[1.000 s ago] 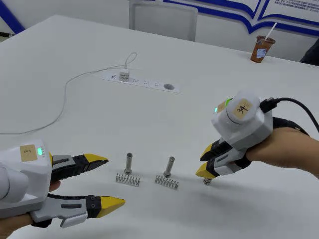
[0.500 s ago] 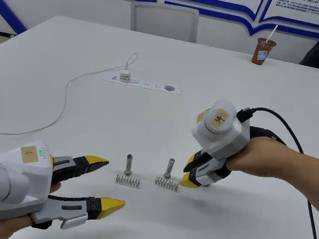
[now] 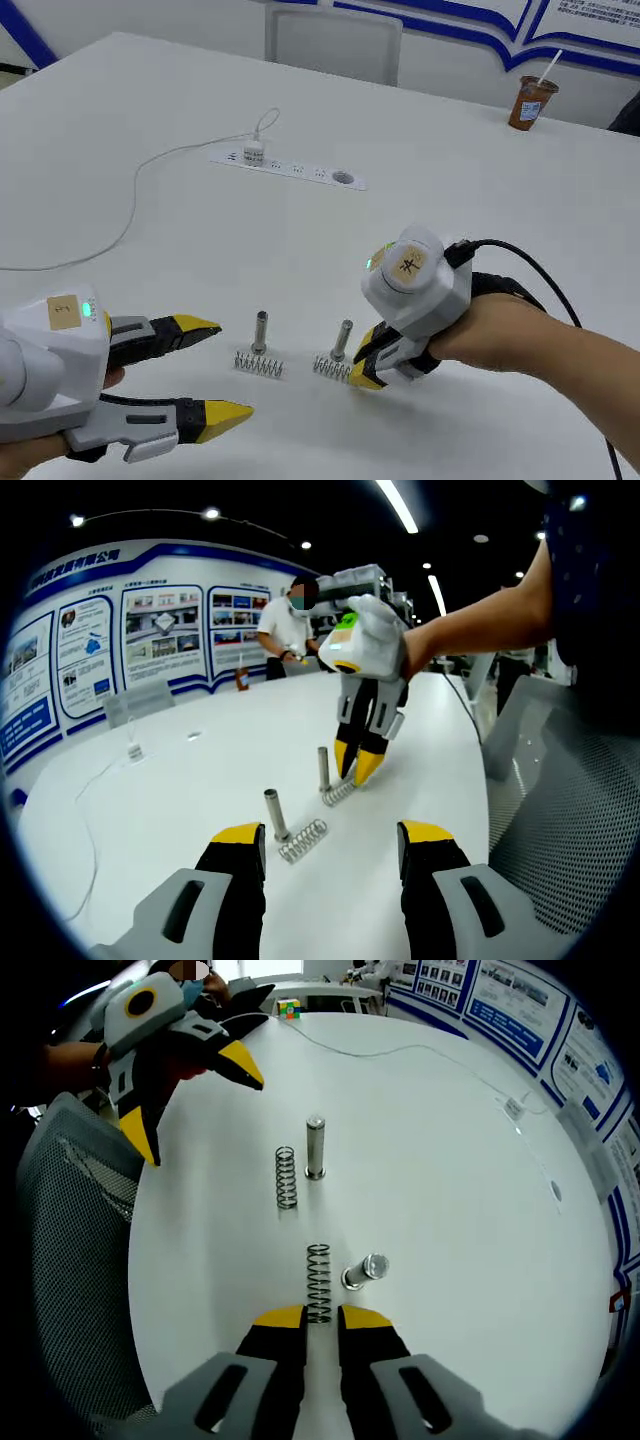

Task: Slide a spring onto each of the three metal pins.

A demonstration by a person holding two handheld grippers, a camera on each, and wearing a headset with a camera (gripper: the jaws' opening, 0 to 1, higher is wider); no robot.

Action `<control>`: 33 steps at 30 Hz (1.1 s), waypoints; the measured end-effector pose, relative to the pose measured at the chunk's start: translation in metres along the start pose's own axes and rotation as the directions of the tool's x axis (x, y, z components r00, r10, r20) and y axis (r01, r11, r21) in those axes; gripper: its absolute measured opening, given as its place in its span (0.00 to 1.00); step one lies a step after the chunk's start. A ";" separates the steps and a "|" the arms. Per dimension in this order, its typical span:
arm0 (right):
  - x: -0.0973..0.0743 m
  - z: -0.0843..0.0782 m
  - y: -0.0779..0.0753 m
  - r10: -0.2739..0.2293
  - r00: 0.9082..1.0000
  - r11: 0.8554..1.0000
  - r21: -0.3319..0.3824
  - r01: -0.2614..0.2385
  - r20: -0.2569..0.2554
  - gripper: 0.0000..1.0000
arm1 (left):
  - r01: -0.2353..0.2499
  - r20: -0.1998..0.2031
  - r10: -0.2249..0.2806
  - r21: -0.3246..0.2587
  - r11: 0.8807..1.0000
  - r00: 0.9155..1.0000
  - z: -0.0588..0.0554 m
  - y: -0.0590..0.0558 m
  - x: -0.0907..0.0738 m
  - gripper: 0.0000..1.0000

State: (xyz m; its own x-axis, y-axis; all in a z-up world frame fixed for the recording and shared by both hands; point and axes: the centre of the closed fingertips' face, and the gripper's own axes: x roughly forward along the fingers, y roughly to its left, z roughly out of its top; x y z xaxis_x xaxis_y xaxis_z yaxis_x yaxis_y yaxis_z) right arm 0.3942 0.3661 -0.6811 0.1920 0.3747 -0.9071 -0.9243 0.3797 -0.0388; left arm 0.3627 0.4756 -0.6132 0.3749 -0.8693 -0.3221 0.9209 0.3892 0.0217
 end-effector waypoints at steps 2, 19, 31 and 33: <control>0.002 0.000 0.001 0.004 1.000 1.000 -0.003 -0.004 -0.005 0.13 | 0.000 0.000 0.000 0.000 1.000 1.000 0.000 0.000 0.000 0.54; 0.006 -0.003 0.004 0.026 1.000 1.000 -0.007 -0.026 -0.017 0.11 | 0.004 0.000 -0.004 0.000 1.000 1.000 -0.001 -0.003 0.001 0.53; -0.019 0.003 0.028 0.044 0.999 0.996 -0.076 -0.044 -0.007 0.11 | 0.073 -0.010 -0.073 0.015 0.997 0.997 0.001 -0.022 0.015 0.50; -0.024 0.006 0.032 0.056 0.998 0.995 -0.079 -0.056 0.004 0.11 | 0.094 -0.011 -0.094 0.025 0.995 0.996 0.003 -0.027 0.020 0.49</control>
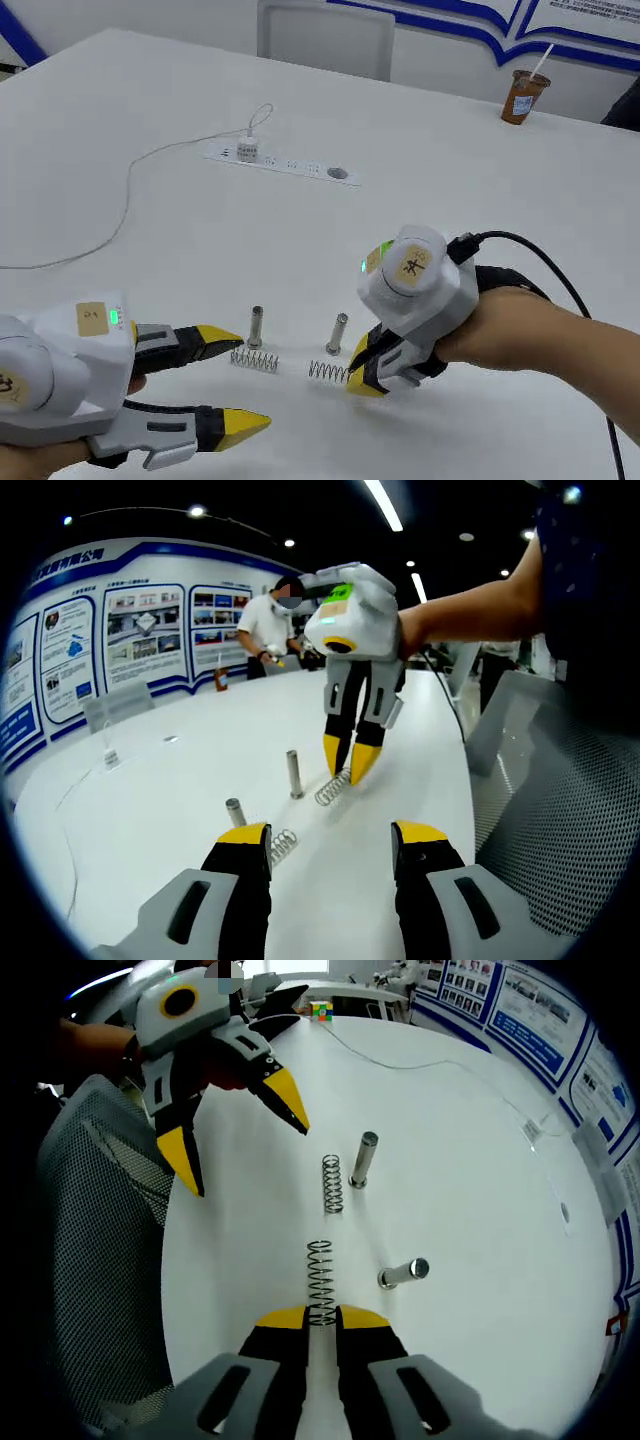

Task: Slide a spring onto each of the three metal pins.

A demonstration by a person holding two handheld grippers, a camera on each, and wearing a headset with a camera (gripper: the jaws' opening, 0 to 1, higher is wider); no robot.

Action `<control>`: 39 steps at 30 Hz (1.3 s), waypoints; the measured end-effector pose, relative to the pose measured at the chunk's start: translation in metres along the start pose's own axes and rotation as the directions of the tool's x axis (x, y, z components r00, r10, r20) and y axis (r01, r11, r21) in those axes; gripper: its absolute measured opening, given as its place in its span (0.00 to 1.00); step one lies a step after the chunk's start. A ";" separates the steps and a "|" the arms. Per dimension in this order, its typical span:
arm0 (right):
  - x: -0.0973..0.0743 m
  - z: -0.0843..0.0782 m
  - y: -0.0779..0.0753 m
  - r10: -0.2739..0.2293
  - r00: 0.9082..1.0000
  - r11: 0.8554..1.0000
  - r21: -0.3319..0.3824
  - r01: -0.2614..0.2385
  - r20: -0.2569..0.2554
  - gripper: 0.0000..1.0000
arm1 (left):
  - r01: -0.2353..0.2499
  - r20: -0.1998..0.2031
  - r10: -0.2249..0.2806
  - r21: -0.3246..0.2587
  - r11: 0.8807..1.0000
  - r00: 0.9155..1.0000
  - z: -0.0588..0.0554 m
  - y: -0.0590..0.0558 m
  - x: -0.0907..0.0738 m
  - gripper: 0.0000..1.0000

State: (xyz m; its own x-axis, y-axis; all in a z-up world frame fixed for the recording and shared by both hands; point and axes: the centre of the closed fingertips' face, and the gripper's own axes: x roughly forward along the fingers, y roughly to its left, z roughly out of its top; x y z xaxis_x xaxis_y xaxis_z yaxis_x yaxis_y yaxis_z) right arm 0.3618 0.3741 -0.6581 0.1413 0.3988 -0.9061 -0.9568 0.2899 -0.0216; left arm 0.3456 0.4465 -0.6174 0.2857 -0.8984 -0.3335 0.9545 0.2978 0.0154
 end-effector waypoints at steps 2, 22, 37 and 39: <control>-0.004 0.002 0.004 0.005 1.000 1.000 -0.012 -0.005 0.002 0.11 | 0.018 -0.001 -0.018 0.011 1.000 1.000 0.002 -0.003 0.004 0.48; -0.018 0.033 0.039 0.072 0.997 0.980 -0.187 -0.066 0.022 0.11 | 0.115 0.000 -0.116 0.055 0.992 0.993 0.008 -0.023 0.023 0.34; -0.020 0.033 0.043 0.082 0.996 0.967 -0.244 -0.074 0.025 0.11 | 0.135 0.015 -0.136 0.070 0.988 0.991 0.012 -0.028 0.025 0.17; -0.020 0.033 0.043 0.083 0.996 0.966 -0.247 -0.076 0.022 0.11 | 0.134 0.018 -0.136 0.071 0.988 0.991 0.013 -0.028 0.025 0.13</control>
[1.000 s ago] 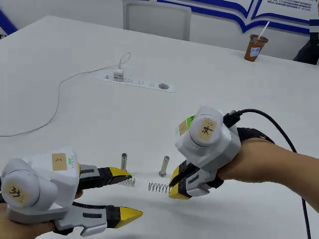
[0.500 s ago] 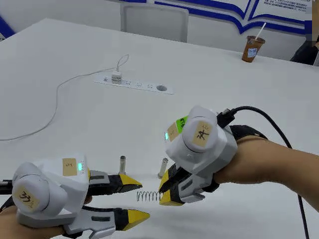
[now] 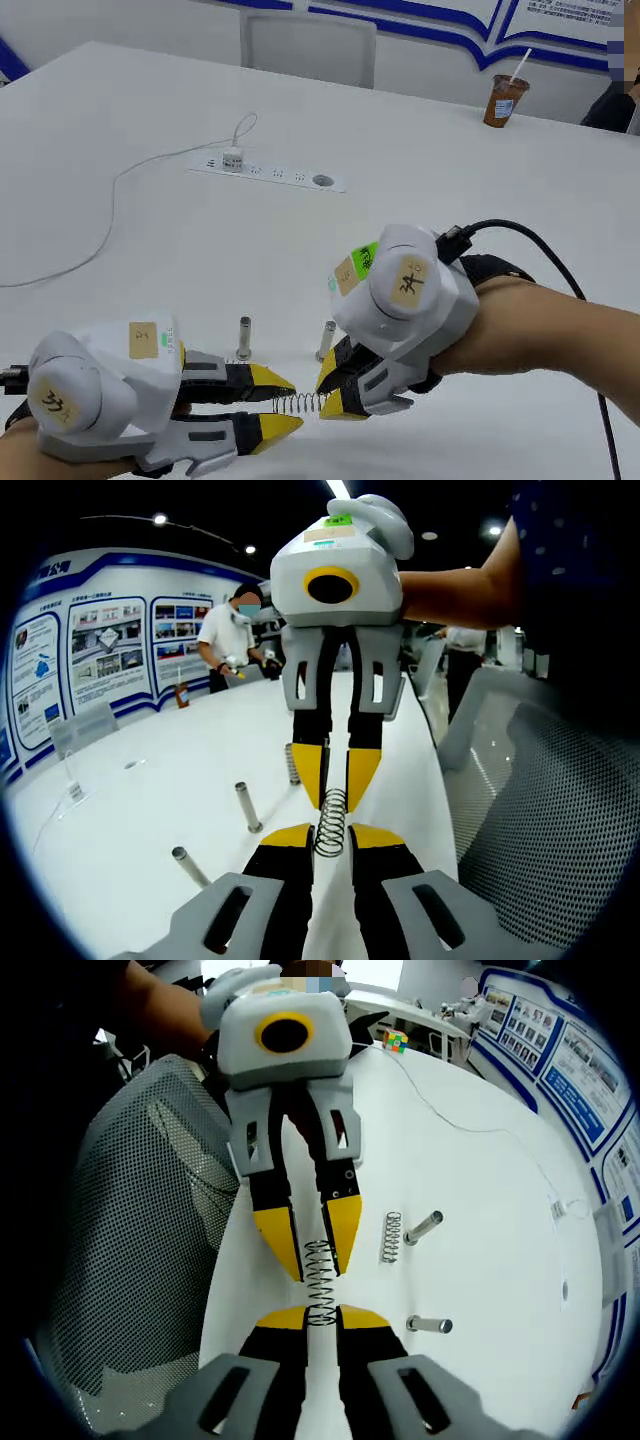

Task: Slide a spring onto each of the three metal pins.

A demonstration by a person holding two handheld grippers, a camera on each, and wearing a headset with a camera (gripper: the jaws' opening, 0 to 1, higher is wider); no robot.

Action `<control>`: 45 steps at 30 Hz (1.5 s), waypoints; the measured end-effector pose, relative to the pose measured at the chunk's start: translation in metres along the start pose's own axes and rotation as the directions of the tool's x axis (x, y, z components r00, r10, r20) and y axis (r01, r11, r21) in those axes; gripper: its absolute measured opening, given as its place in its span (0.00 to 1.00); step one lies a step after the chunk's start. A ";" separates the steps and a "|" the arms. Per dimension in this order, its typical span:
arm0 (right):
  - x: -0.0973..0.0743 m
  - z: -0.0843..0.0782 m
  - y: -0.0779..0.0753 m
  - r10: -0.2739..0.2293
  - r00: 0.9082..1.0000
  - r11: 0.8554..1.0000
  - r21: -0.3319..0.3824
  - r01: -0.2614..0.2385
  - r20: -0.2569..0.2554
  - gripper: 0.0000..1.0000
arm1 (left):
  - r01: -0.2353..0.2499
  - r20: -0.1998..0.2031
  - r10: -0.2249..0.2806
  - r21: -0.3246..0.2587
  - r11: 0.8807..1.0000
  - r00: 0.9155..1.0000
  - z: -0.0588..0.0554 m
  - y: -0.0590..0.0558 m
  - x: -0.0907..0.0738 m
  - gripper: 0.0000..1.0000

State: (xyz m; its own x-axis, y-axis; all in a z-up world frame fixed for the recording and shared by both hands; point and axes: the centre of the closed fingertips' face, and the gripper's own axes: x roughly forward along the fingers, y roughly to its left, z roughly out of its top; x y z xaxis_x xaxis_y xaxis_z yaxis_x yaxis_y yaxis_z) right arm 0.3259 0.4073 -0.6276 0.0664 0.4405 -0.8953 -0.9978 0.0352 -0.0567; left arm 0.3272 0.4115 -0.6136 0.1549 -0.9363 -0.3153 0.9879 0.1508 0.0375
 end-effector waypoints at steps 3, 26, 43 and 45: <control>0.000 0.000 0.000 -0.002 1.000 1.000 -0.005 0.002 0.002 0.11 | 0.004 0.002 -0.004 -0.001 1.000 1.000 0.001 0.000 0.000 0.12; 0.001 -0.004 0.000 0.006 1.000 1.000 0.024 -0.006 0.015 0.12 | 0.019 0.055 -0.016 -0.041 0.999 0.998 0.012 -0.001 -0.004 0.11; -0.019 0.031 -0.001 -0.009 0.994 0.999 0.031 0.006 0.105 0.12 | 0.017 0.028 -0.016 -0.039 0.999 0.999 0.004 0.000 -0.001 0.11; -0.018 0.034 0.000 -0.008 0.994 1.000 0.028 0.005 0.110 0.12 | 0.017 0.028 -0.015 -0.041 0.999 0.999 0.004 0.000 -0.001 0.11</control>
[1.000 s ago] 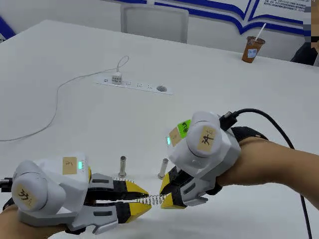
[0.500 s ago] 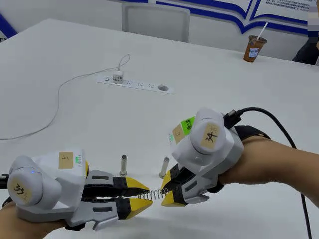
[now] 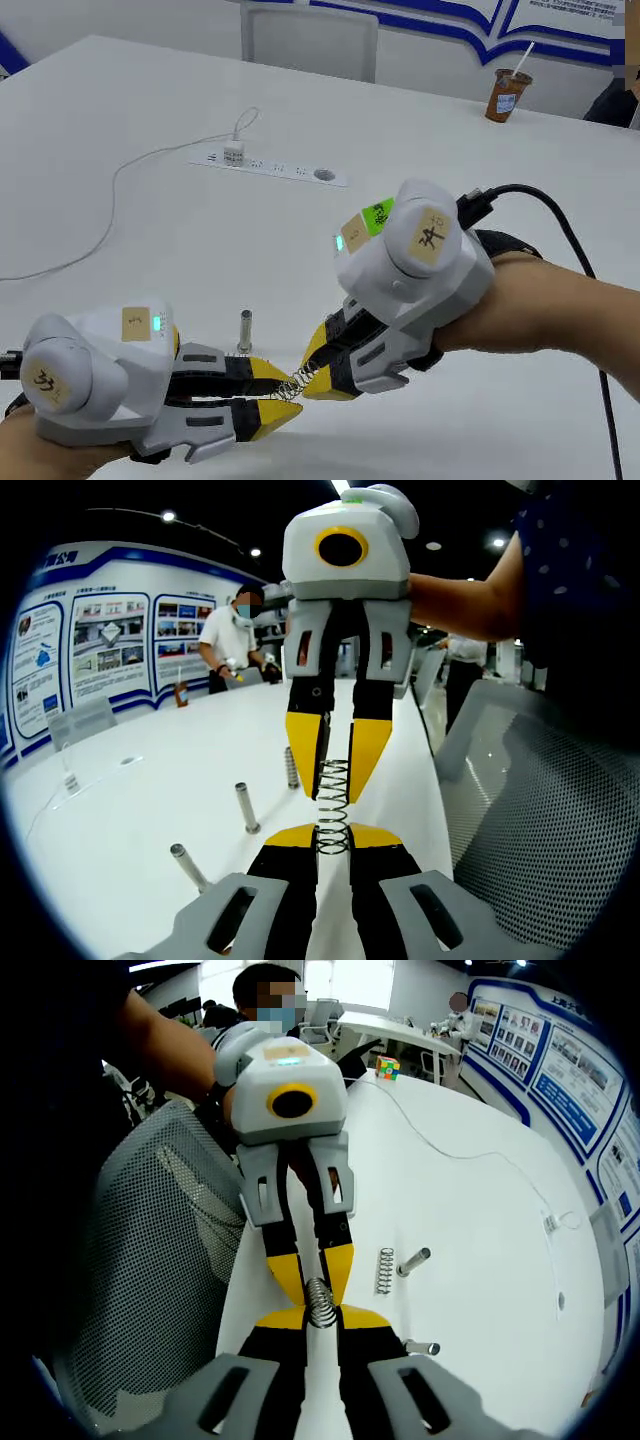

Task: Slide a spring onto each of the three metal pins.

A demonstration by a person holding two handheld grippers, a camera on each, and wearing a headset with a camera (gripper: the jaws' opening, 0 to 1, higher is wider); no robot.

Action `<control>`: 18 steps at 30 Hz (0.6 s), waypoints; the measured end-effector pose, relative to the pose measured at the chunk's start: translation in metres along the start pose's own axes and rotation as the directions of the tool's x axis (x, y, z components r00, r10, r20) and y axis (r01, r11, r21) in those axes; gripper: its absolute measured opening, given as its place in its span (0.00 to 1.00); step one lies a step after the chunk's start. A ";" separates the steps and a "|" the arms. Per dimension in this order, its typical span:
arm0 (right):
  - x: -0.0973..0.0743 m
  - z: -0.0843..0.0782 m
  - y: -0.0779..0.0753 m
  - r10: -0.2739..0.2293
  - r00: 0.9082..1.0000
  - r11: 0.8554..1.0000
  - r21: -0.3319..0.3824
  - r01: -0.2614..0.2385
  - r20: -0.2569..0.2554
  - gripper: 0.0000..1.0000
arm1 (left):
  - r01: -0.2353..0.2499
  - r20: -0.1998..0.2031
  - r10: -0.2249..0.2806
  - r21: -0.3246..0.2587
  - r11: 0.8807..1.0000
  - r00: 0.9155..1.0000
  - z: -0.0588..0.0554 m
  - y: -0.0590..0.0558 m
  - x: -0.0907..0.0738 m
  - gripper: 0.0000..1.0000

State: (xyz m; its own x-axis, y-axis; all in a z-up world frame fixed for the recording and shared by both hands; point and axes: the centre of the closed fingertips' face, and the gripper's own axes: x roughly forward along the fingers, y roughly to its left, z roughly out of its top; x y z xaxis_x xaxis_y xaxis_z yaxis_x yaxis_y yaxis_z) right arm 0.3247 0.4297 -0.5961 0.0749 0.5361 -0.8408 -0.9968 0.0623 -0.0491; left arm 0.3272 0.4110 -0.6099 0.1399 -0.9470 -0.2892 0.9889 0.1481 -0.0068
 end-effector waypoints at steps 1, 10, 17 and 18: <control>0.001 0.001 0.001 0.001 1.000 1.000 -0.005 -0.001 -0.002 0.12 | -0.001 -0.001 0.001 0.000 1.000 1.000 0.000 0.000 0.000 0.11; 0.003 0.009 0.002 0.008 1.000 1.000 -0.017 -0.007 0.009 0.12 | -0.001 -0.003 0.001 -0.002 1.000 1.000 -0.002 0.000 0.001 0.11; 0.002 0.008 0.000 -0.001 1.000 1.000 -0.010 0.001 0.006 0.12 | -0.011 0.005 0.011 -0.002 1.000 1.000 -0.001 0.001 0.001 0.12; 0.001 0.008 0.000 -0.003 1.000 1.000 -0.010 0.004 0.006 0.12 | -0.010 0.009 0.010 -0.006 1.000 1.000 0.000 0.001 0.001 0.14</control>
State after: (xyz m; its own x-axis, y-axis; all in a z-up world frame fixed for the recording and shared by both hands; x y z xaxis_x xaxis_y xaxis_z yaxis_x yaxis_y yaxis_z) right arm 0.3252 0.4373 -0.5925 0.0785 0.5407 -0.8376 -0.9968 0.0558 -0.0574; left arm 0.3284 0.4098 -0.6102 0.1506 -0.9478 -0.2810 0.9871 0.1596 -0.0095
